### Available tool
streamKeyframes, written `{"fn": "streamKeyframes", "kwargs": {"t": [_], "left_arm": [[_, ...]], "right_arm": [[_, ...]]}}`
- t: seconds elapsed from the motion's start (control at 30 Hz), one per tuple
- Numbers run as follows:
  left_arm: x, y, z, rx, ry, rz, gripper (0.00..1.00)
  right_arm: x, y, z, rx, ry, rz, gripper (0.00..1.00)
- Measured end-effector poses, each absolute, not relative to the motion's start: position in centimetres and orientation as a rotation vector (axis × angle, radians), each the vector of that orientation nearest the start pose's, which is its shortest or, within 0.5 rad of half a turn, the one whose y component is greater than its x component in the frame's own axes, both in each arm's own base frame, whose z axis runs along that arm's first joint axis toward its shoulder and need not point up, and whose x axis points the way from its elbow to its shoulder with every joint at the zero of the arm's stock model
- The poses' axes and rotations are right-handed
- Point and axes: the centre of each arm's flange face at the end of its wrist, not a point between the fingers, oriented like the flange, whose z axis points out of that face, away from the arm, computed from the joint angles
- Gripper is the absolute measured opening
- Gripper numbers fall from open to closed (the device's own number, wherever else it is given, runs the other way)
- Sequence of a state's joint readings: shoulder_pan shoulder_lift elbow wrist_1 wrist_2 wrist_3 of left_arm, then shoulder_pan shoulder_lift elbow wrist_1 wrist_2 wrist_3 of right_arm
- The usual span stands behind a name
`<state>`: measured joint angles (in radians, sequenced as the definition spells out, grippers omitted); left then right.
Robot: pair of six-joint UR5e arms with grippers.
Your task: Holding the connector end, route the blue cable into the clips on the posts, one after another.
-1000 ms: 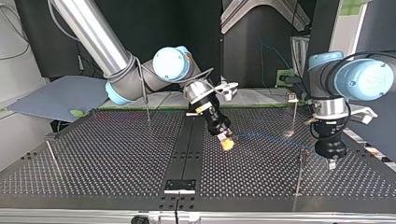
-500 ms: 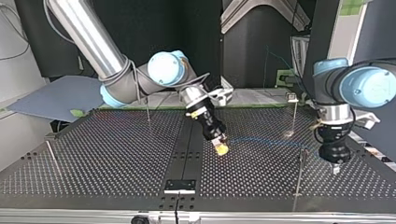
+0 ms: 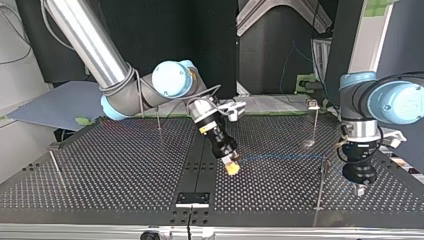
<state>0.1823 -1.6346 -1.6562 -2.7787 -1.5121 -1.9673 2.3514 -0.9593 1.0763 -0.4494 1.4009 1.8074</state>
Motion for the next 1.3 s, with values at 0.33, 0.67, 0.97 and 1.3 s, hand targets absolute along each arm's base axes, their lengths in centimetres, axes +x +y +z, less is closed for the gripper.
{"fn": "streamKeyframes", "kwargs": {"t": [0.33, 0.67, 0.97, 1.3], "left_arm": [[56.8, -3.7, 45.0, -0.344, 1.328, -0.253, 0.0], [58.8, -3.0, 43.3, -0.341, 1.375, -0.234, 0.0], [58.9, -2.6, 43.2, -0.344, 1.375, -0.226, 0.0], [58.9, -2.6, 43.3, -0.347, 1.371, -0.224, 0.0]], "right_arm": [[64.7, -44.6, 39.1, -1.913, 0.803, -2.812, 0.0], [65.7, -45.7, 39.4, -1.892, 0.792, -2.835, 0.0], [66.9, -45.9, 40.0, -1.885, 0.778, -2.835, 0.0], [67.2, -45.9, 40.1, -1.885, 0.776, -2.834, 0.0]]}}
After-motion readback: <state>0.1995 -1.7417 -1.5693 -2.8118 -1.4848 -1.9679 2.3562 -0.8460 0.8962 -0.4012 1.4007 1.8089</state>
